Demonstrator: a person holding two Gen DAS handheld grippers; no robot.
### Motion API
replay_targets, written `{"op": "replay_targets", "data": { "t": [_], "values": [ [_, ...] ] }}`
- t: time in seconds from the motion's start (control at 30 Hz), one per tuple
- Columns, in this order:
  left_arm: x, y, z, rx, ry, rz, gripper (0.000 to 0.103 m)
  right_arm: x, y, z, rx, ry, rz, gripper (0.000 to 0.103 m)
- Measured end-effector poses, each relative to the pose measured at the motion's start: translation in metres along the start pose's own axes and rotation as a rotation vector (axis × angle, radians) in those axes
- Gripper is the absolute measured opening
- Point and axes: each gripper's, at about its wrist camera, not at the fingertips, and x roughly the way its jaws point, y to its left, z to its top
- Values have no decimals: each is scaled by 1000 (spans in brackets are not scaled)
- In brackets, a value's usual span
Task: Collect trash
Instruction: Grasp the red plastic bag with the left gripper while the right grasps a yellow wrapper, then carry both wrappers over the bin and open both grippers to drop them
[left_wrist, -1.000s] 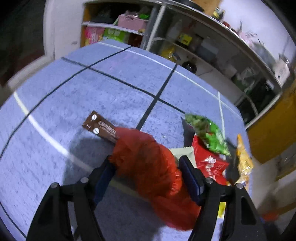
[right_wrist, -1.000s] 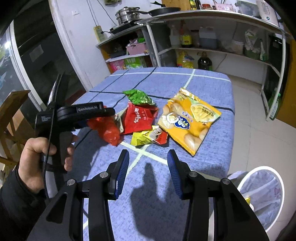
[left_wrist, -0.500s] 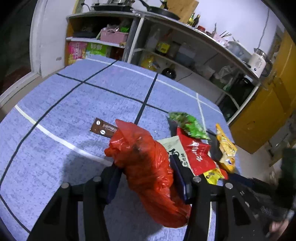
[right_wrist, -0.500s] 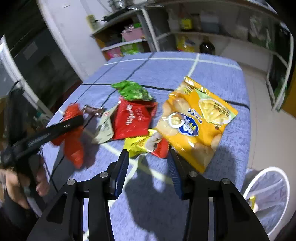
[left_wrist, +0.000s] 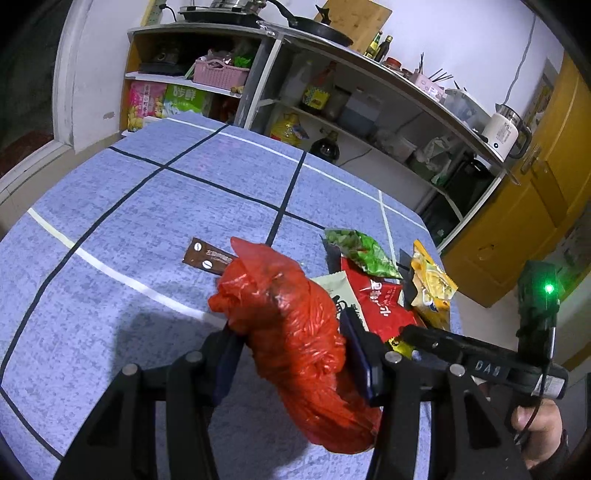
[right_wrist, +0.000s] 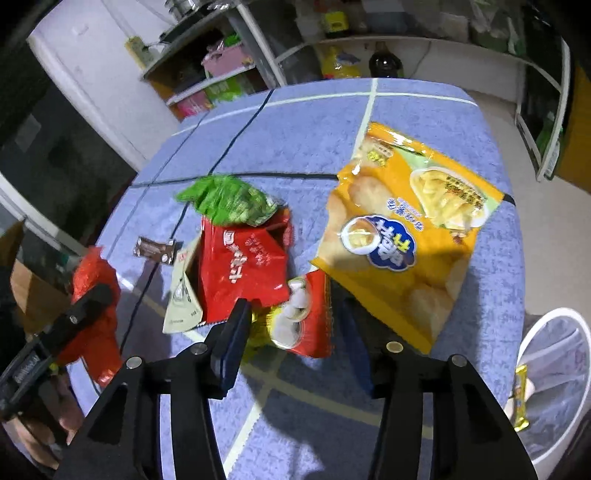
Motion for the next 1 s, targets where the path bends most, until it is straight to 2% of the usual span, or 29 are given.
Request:
{"op": "replay_targets", "data": {
  "t": [0.17,0.23,0.27,0.33,0.43,0.8,1.0],
  "values": [
    [1,1,0,0,8,-1,54,5,26,-7,-120,14,-120,50],
    [0,0,-1,3,7,-1,54,6,29,-9,-137,2,-141,41],
    [0,-2,-1,5,5,-1,54,5,28,-10,-133,-4,-137,40],
    [-2,-3,-1,11,1,-2,54,3,24,-13,-116,-16,-121,31],
    [-2,-5,-2,19,1,-4,54,-2,18,-16,-102,-38,-97,27],
    [-4,-25,-8,78,0,-30,54,-42,9,-40,-125,-127,-69,24],
    [0,-58,-18,151,15,-88,54,-78,-21,-65,-82,-170,-63,24]
  ]
}}
